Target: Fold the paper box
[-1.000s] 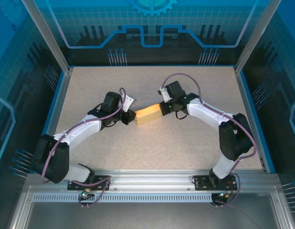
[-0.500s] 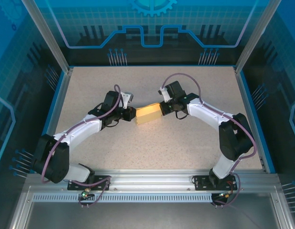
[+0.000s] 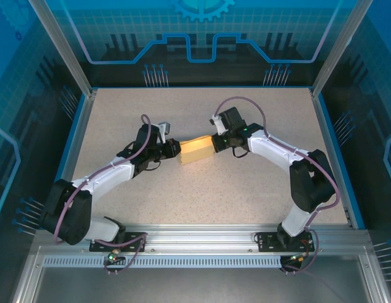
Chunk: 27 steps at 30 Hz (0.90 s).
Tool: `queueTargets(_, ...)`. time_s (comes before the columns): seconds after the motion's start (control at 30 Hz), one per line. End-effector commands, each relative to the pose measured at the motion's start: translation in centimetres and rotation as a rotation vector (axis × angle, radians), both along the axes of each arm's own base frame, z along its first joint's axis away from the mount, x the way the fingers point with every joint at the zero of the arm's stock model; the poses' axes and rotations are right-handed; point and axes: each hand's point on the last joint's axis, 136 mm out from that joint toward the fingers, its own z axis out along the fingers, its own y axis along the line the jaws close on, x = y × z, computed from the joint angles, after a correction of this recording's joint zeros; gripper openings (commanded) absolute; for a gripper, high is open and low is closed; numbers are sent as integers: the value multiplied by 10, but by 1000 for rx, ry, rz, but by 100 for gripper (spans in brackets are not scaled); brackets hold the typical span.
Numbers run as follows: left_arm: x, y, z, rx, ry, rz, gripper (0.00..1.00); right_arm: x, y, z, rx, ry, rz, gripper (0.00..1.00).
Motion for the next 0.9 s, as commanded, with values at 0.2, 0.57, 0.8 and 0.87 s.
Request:
queueTargets(0.2, -8, 0, -15, 65, -17, -9, 10, -18, 0, -27, -28, 78, 13, 3)
queueTargets(0.57, -12, 9, -38, 192, -37, -55, 18, -19, -8, -37, -57, 67, -7, 4)
queueTargets(0.8, -10, 9, -9, 186, -125, -68, 37, -17, -10, -37, -68, 59, -10, 4)
queueTargets(0.87, -12, 7, 0, 174, -147, -83, 45, -17, -10, -38, -69, 59, -10, 5)
